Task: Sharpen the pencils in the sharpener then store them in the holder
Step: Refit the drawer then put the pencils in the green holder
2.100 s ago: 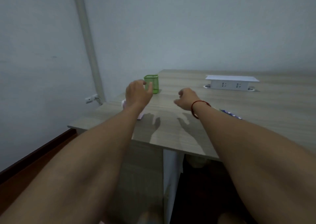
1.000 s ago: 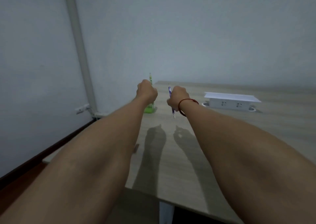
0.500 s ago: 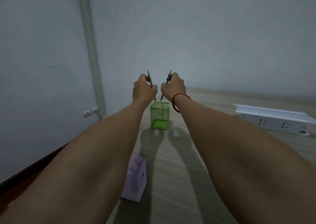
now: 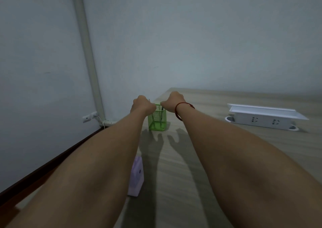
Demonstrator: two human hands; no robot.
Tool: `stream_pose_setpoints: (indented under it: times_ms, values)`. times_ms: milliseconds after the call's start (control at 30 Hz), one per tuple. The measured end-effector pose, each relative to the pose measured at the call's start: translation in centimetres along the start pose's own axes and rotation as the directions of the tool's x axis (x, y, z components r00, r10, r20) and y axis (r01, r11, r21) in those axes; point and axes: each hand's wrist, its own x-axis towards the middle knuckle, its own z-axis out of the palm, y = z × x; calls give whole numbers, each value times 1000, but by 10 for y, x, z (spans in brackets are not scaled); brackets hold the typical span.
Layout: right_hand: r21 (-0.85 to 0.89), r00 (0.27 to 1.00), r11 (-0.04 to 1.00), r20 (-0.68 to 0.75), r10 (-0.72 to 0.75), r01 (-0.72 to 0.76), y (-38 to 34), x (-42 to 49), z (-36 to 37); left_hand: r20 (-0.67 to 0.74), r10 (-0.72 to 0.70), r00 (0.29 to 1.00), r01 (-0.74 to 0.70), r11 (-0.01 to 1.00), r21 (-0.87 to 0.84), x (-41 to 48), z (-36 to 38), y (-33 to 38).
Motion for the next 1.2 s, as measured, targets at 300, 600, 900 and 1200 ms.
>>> stream_pose_setpoints:
  times_ms: [300,600,900,1200]
  values:
    - [-210,999,977,-10,36,-37,26,-111,-74,70,171,983,-181,968,176,-119,-20,44]
    - [-342,985,924,-60,163,-173,125,-201,-134,241,309,920,-372,883,286,-221,55,71]
    - [-459,954,841,-52,297,-287,207,-241,-157,324,312,893,-390,896,212,-276,116,105]
    - [-538,931,804,89,355,-255,225,-241,-144,294,210,933,-282,932,229,-287,154,114]
